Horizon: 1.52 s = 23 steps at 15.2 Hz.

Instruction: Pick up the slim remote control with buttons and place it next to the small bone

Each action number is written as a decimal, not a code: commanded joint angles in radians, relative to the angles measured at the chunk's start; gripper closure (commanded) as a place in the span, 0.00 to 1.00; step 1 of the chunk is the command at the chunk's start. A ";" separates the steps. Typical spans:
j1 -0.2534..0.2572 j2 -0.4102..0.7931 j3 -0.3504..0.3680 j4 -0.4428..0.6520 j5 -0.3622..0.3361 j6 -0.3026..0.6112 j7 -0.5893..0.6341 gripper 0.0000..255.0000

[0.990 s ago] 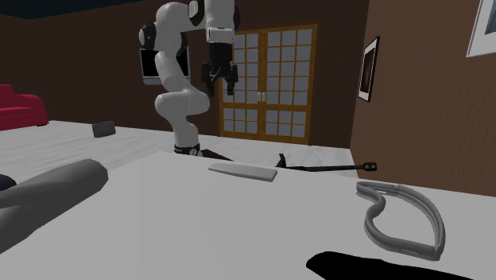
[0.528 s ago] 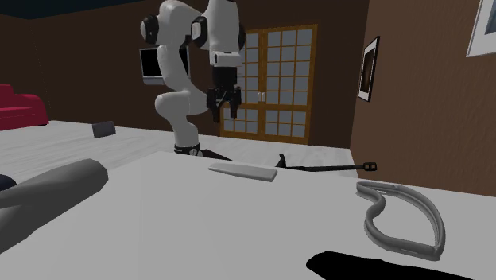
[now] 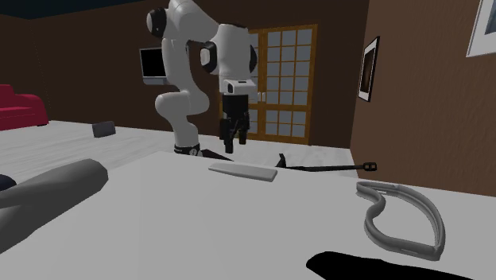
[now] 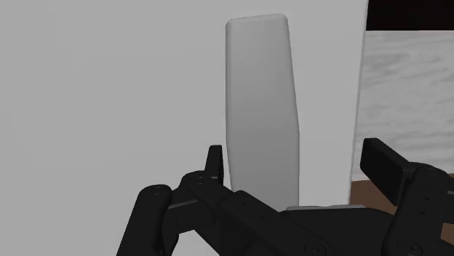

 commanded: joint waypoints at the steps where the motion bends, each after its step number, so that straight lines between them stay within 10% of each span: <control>1: 0.008 0.082 -0.010 0.020 0.017 0.066 -0.046 0.00; 17: 0.010 0.164 -0.013 -0.015 0.037 0.183 -0.067 0.00; 18: 0.010 0.164 -0.013 -0.015 0.037 0.183 -0.067 1.00; 23: 0.010 0.164 -0.013 -0.015 0.037 0.183 -0.067 1.00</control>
